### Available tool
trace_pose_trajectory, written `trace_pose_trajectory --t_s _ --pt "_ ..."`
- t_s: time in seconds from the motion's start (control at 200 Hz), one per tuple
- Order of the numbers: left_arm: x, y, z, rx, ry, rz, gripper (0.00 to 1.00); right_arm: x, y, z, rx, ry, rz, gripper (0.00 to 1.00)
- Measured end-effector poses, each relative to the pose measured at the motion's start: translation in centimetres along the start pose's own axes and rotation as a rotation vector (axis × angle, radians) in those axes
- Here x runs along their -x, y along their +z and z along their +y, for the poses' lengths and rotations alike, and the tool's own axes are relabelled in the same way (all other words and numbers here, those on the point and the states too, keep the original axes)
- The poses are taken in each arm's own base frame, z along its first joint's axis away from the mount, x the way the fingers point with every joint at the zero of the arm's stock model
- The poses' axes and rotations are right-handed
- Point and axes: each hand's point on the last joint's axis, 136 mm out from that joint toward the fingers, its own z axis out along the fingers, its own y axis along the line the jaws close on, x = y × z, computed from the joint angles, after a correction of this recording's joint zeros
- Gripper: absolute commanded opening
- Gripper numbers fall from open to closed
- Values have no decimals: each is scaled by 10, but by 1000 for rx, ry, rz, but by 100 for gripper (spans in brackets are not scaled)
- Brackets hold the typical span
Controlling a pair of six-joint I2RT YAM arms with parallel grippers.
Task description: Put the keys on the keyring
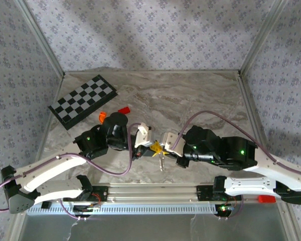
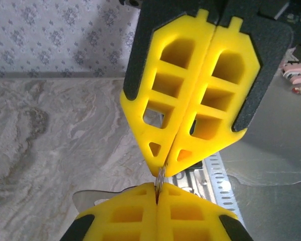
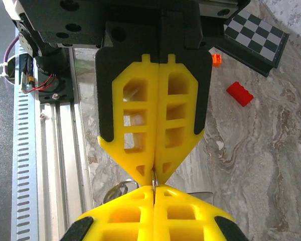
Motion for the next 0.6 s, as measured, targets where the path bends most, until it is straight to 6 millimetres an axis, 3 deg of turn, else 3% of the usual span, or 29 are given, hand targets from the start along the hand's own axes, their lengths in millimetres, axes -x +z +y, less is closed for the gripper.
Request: trace_pose_trajectory --t_s 0.165,0.32,0.385,0.6 --pt "4 1 -1 -9 6 -34 0 2 -5 1 0 -3 -25 2" --pt "12 2 -3 -16 15 -104 0 4 -10 3 -3 -3 -99 39" --pt "14 2 -2 -13 15 -131 0 5 -14 5 -5 6 -157 49" --pt "25 2 -5 -35 18 -225 0 7 -43 2 -42 36 -383 48"
